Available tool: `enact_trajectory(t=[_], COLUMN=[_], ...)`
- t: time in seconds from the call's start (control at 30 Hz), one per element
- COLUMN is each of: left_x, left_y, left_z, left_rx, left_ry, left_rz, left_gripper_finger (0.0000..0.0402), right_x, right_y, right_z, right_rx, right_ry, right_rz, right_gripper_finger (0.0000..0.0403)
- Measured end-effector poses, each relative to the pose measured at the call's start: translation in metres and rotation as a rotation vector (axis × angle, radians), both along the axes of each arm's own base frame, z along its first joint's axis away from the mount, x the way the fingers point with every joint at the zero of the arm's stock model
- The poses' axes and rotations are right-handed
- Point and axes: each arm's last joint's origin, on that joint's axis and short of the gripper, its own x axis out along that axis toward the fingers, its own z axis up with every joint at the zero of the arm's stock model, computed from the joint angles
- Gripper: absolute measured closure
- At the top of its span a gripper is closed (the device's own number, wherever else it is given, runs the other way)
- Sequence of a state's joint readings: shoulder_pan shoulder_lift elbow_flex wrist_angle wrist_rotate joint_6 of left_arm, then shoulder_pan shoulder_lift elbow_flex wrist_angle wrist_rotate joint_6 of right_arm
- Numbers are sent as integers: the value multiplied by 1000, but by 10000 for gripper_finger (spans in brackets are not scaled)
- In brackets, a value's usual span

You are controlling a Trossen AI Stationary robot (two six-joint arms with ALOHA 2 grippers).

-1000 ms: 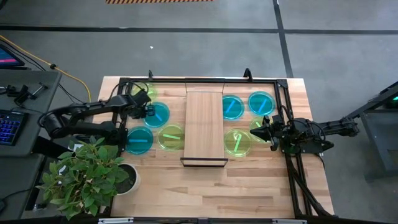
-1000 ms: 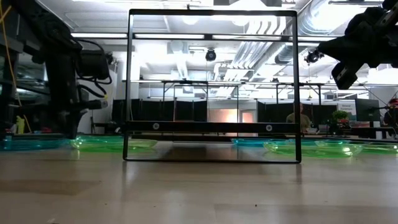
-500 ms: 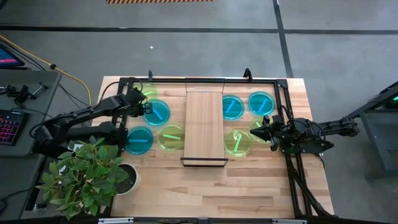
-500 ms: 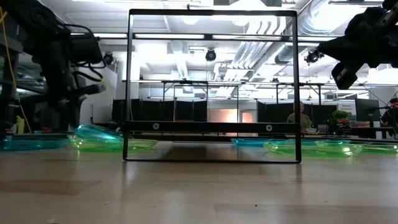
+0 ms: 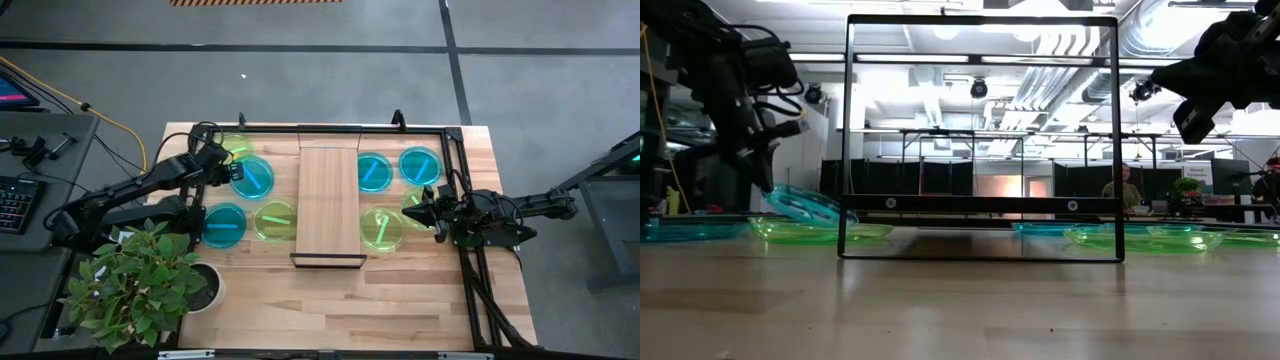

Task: Place and stack plates onto a shelf
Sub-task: Put the blue plate on the shelf

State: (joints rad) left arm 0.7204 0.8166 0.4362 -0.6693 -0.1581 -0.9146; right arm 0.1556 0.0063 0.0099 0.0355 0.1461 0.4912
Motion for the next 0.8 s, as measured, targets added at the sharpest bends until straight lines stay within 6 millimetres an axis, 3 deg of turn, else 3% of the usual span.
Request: enact_trajectory(t=[0.37, 0.8], left_x=[2, 21], left_y=[0, 2], left_z=[5, 69], left_rx=[-14, 135], left_ry=[-44, -205], left_rz=[-23, -122], left_gripper_finger=[401, 401], right_x=[0, 0], right_y=[0, 0], right_z=[0, 0], right_rx=[1, 0], right_ry=[0, 0], right_rz=[0, 0], right_gripper_finger=[402, 402])
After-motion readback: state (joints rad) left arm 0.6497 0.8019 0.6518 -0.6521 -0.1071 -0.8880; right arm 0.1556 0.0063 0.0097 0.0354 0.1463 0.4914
